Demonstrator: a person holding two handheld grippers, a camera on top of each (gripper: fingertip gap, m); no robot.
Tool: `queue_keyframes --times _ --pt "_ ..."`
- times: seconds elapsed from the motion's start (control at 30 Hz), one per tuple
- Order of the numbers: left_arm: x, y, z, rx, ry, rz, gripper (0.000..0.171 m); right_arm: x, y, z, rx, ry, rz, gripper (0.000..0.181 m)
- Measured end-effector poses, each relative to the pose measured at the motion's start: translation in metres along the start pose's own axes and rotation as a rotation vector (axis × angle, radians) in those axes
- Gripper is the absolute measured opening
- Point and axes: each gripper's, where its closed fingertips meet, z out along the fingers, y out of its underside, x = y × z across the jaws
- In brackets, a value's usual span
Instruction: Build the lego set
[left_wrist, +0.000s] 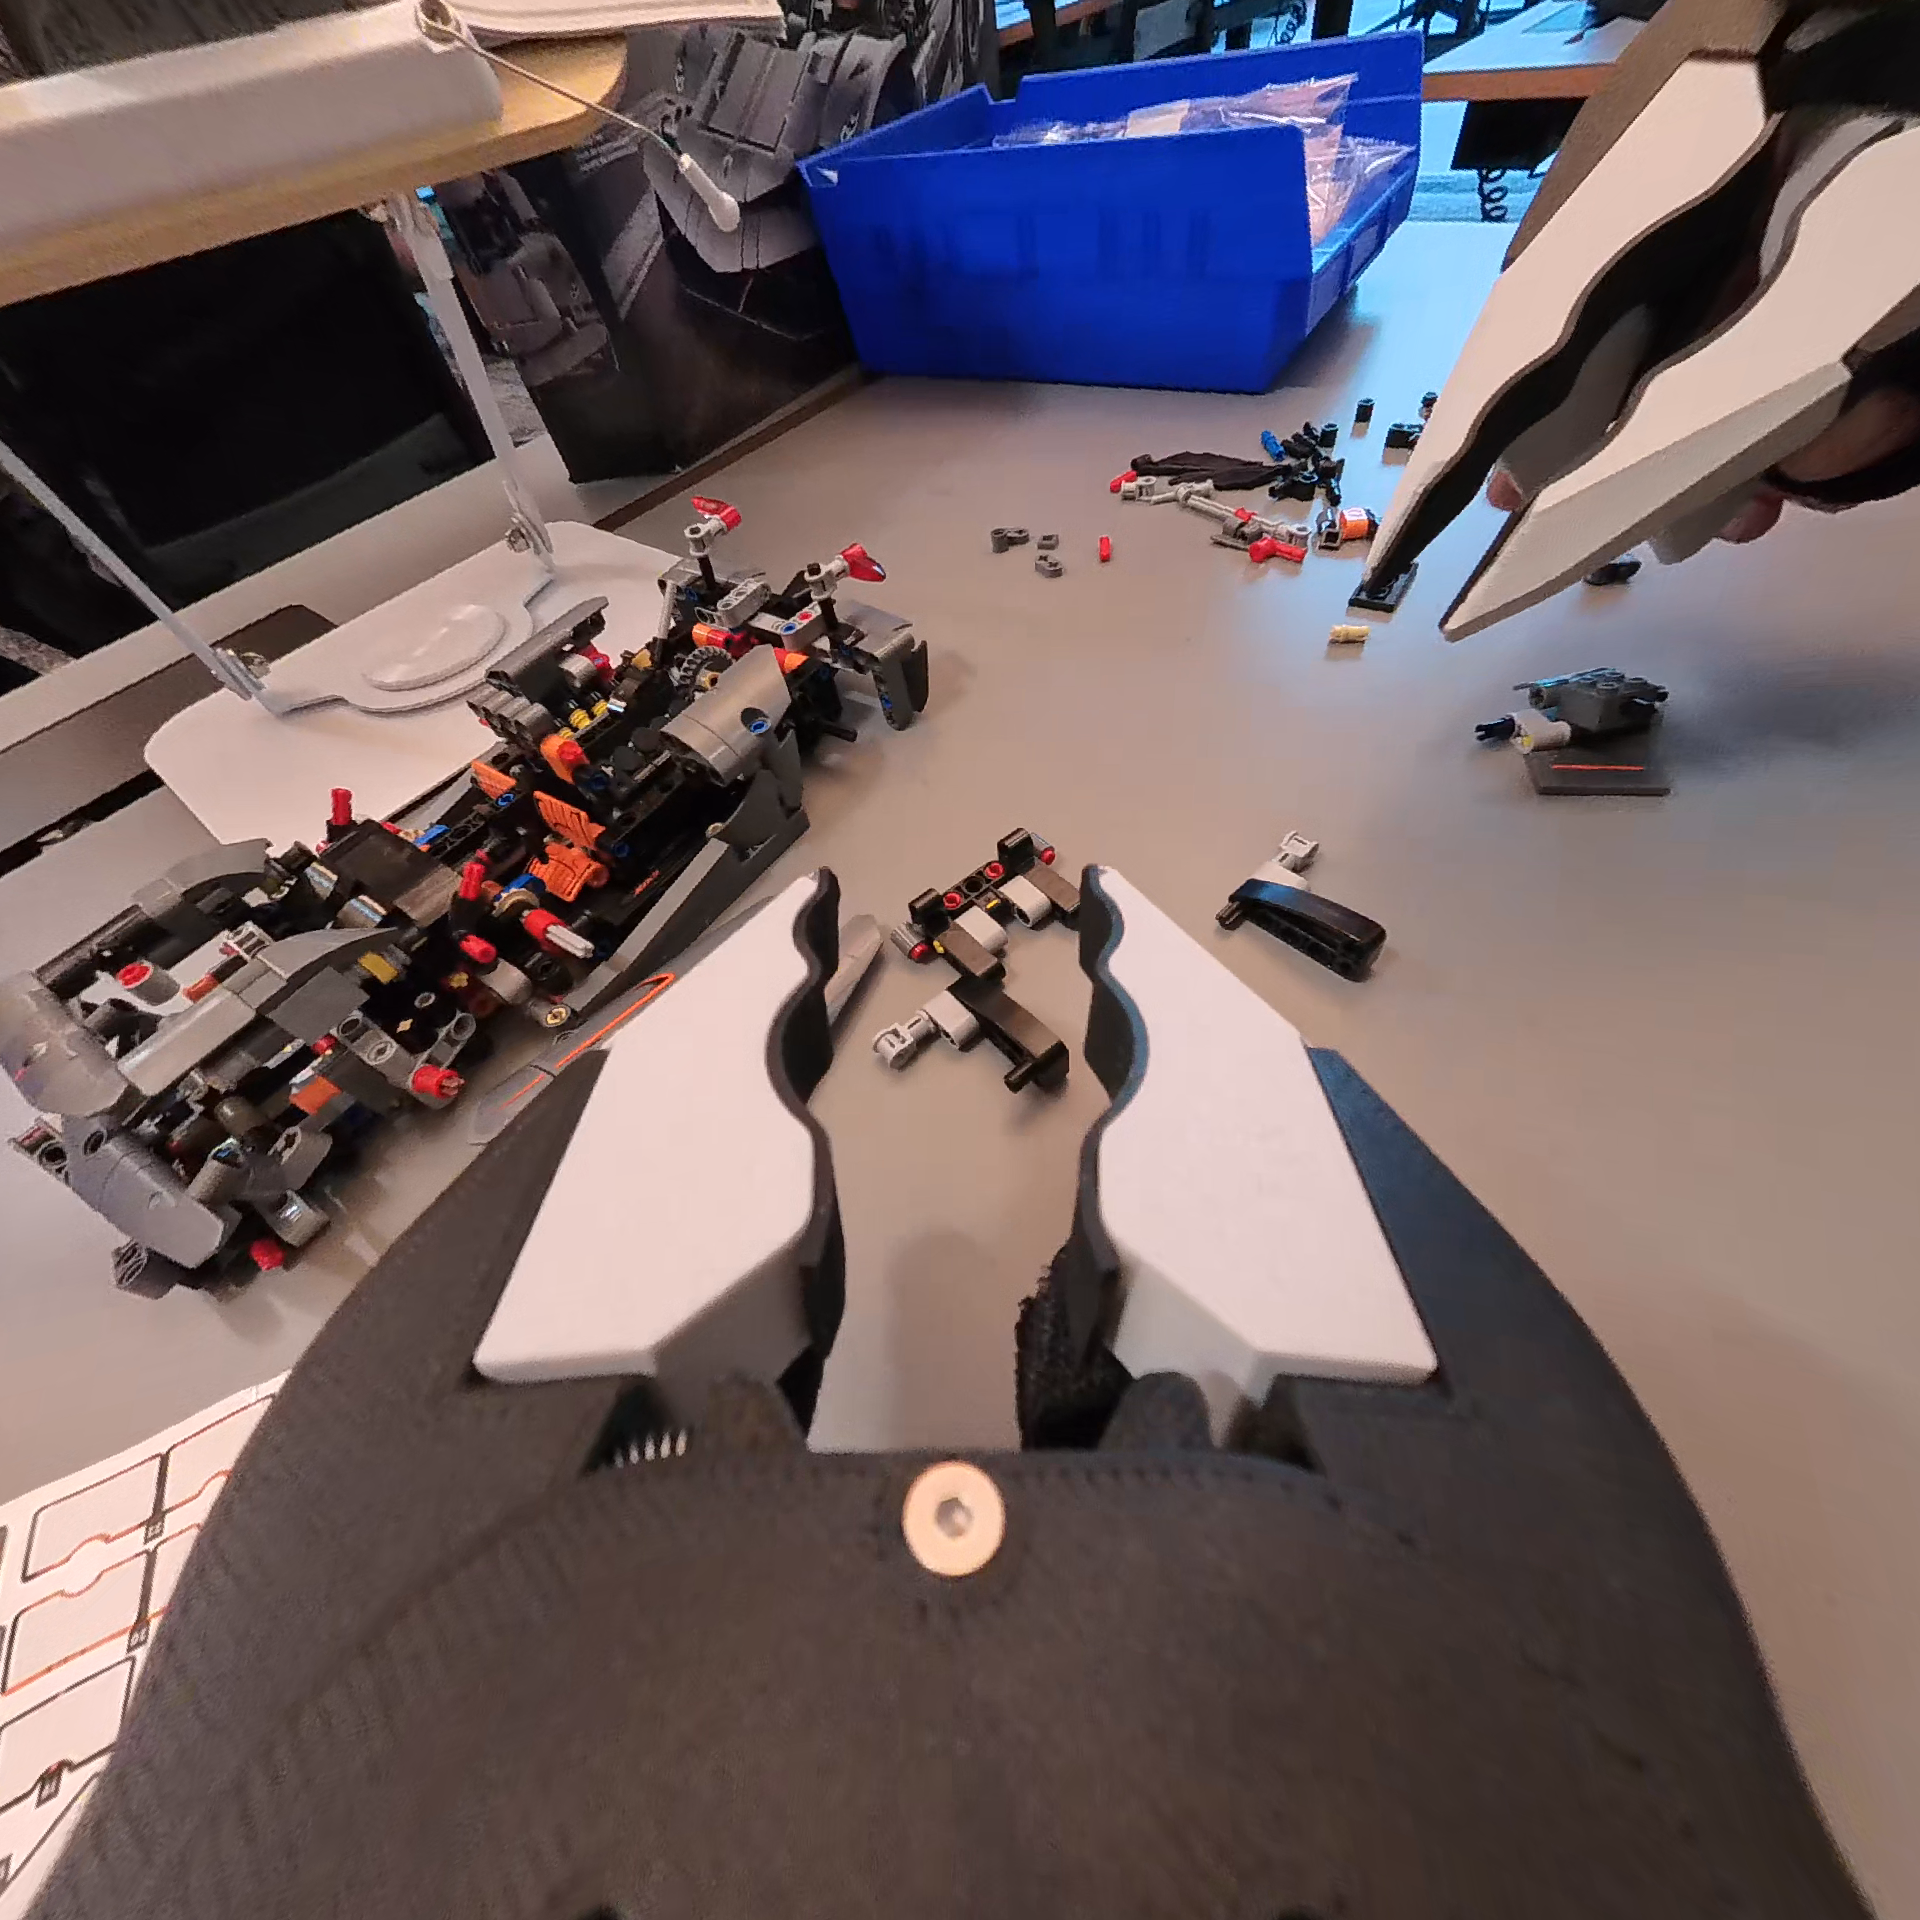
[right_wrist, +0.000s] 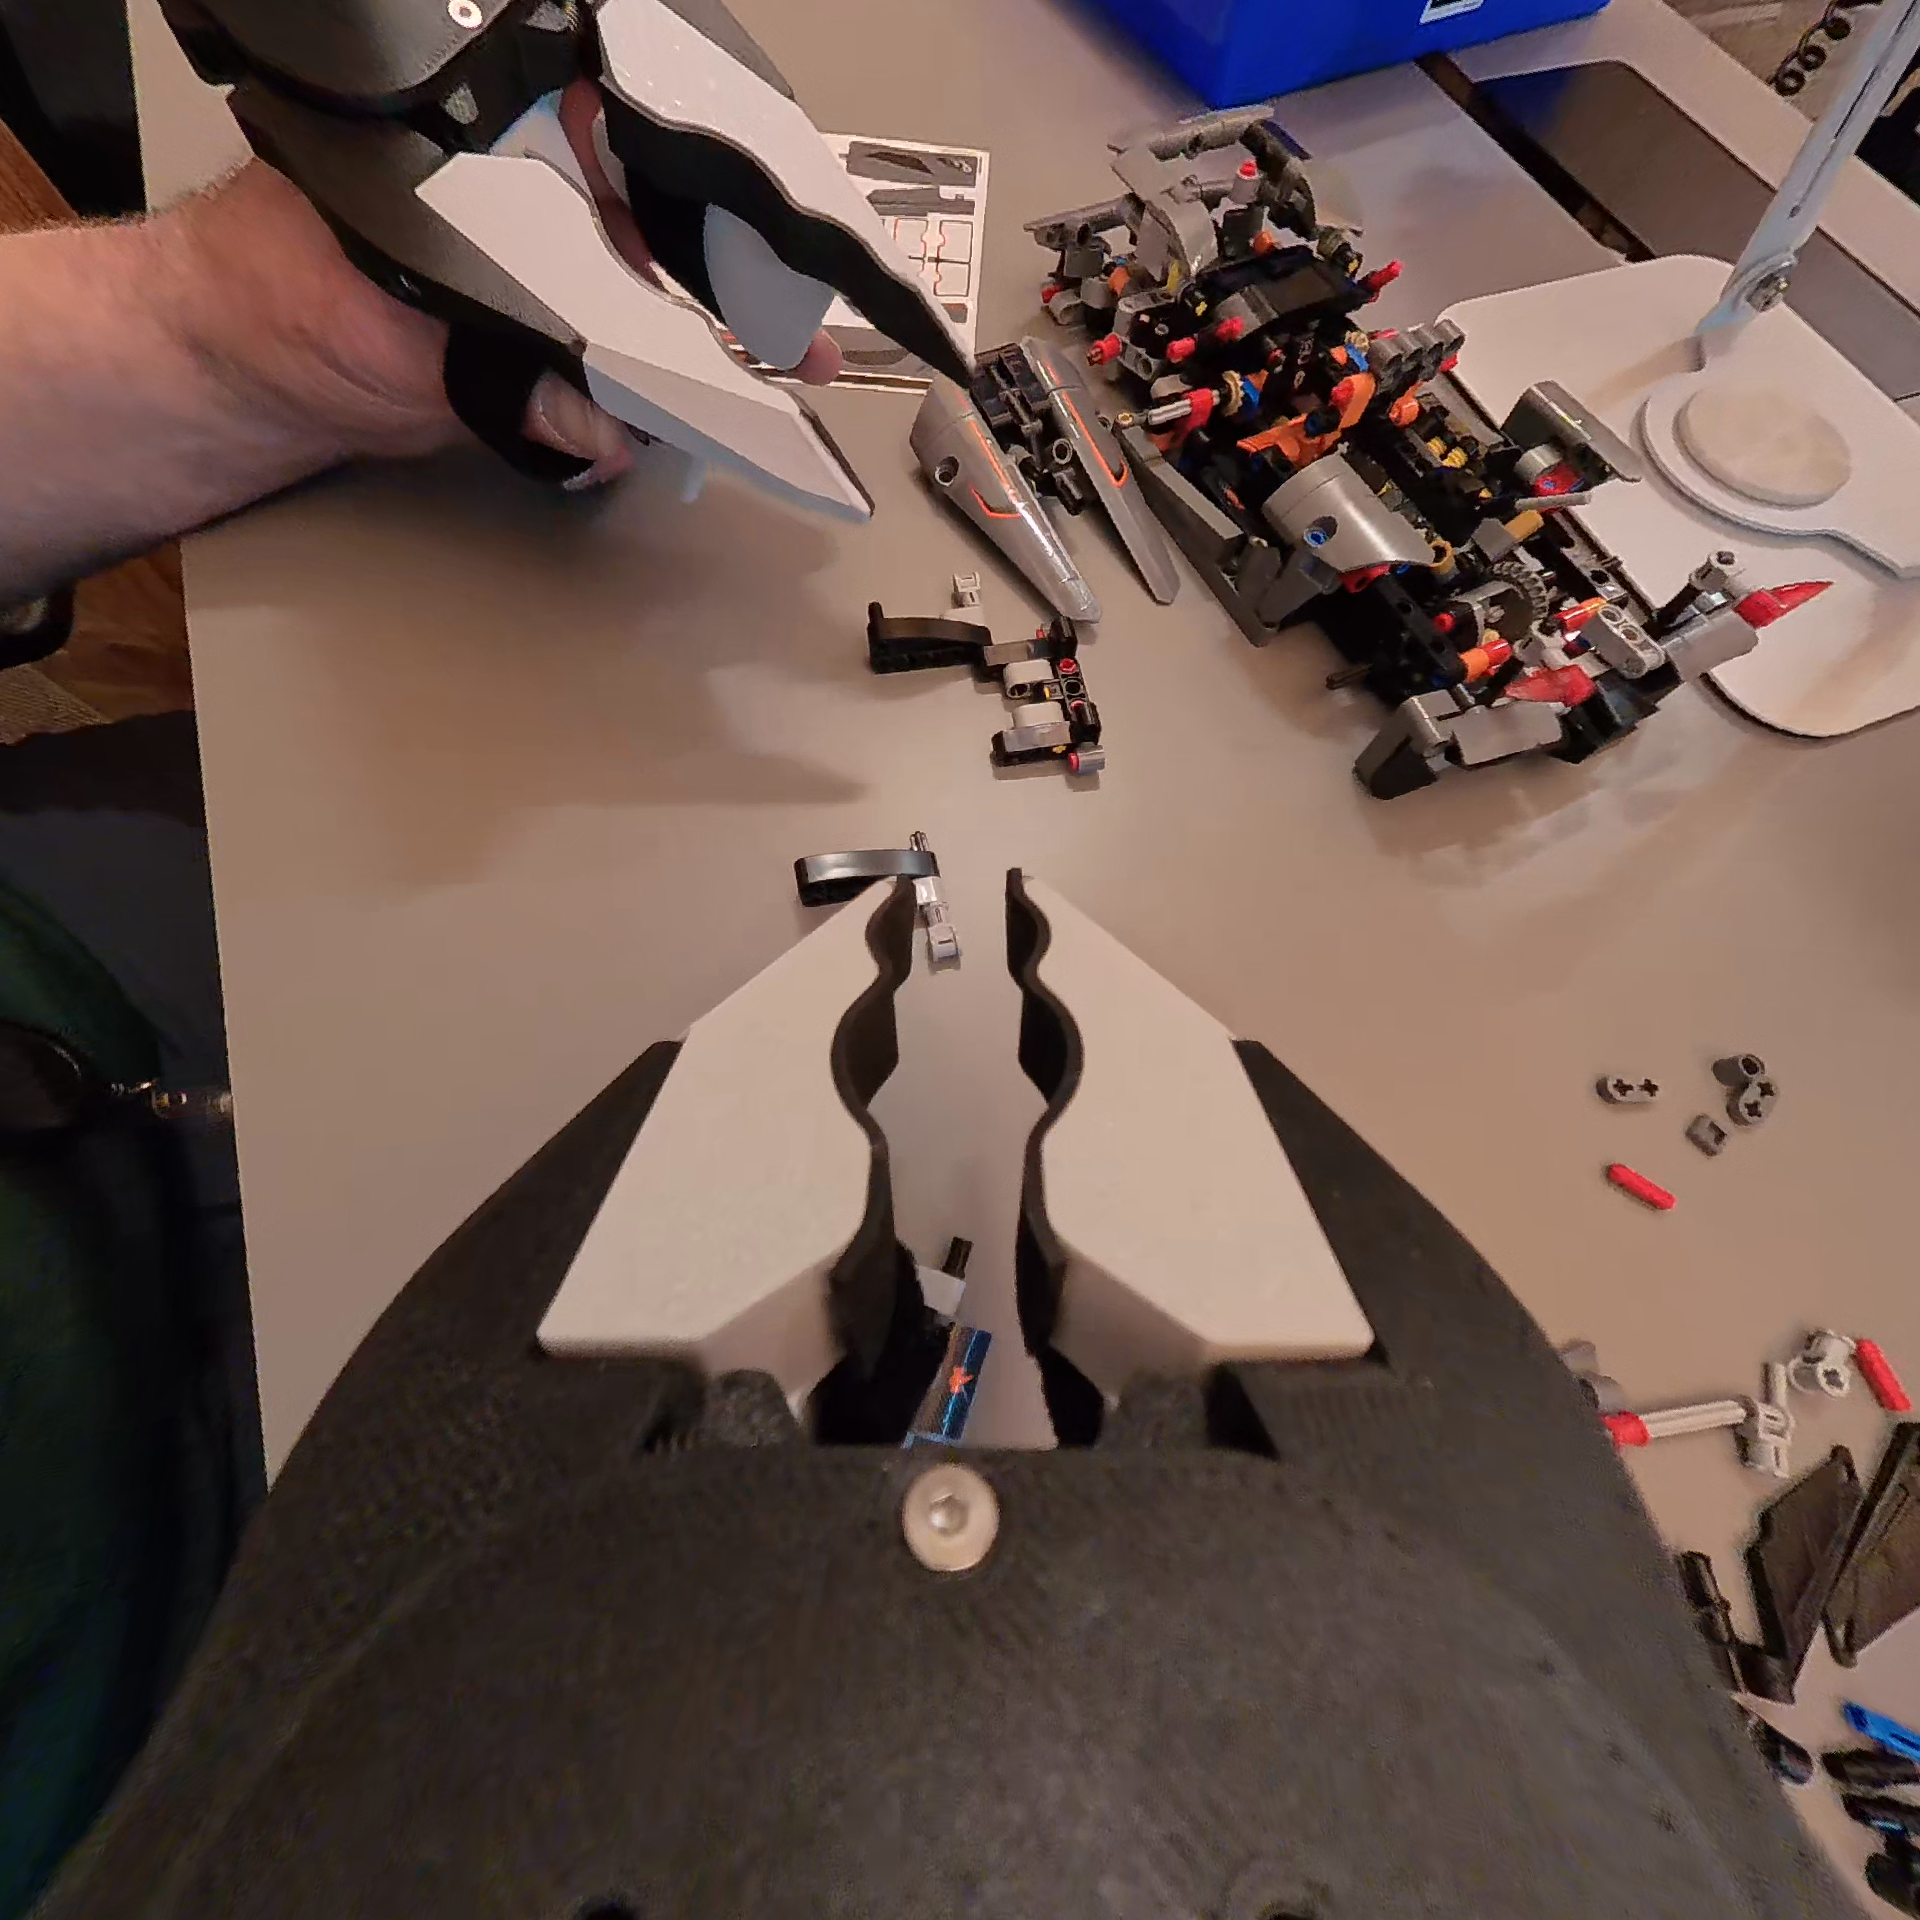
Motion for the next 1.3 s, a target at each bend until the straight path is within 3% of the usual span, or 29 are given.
queue_keyframes --times 0.4,1.3 --pt "-0.012 -0.008 -0.011 0.079 -0.02 -0.088 0.043 -0.009 0.011 0.005 -0.093 -0.002 -0.009 0.026" --pt "-0.018 -0.008 -0.012 0.094 -0.003 -0.156 0.043 -0.02 0.013 0.024 -0.17 -0.045 -0.04 0.039"
